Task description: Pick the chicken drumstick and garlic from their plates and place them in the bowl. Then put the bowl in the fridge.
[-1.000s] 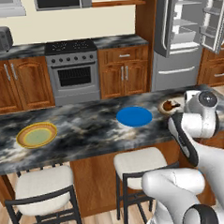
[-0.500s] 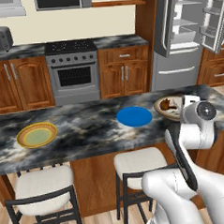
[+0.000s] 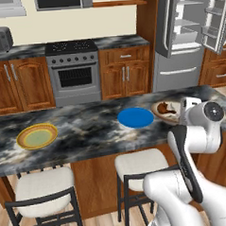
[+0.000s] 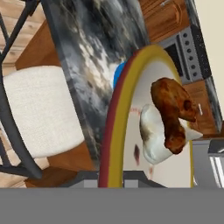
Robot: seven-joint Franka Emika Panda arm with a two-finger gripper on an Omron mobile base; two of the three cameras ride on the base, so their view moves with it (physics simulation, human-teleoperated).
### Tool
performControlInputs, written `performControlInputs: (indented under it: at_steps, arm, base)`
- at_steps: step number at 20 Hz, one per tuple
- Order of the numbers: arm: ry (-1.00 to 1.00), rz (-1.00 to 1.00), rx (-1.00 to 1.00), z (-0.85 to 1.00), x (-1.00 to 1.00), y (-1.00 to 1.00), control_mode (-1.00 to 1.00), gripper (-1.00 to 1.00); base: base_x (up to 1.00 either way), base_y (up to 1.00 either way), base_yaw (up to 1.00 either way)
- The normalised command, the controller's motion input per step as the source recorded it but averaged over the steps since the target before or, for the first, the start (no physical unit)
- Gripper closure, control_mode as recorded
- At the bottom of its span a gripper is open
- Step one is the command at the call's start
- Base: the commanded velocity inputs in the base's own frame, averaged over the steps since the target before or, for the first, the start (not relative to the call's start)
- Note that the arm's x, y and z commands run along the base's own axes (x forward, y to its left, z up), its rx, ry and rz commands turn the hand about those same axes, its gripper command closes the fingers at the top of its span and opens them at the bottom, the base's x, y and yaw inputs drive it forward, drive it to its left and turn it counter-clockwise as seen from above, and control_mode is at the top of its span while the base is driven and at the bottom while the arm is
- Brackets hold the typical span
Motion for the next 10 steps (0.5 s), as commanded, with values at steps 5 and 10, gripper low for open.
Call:
performControlInputs:
  at_steps: [5,10]
  arm:
    - [0.00,0.10,-0.01,0.00,-0.32,0.29,-1.00,1.00]
    - [0.00,0.02,-0.01,0.00,-0.09,0.19,-1.00,1.00]
  base:
    - [0.00,0.00,0.00]
    - [0.00,0.00,0.00]
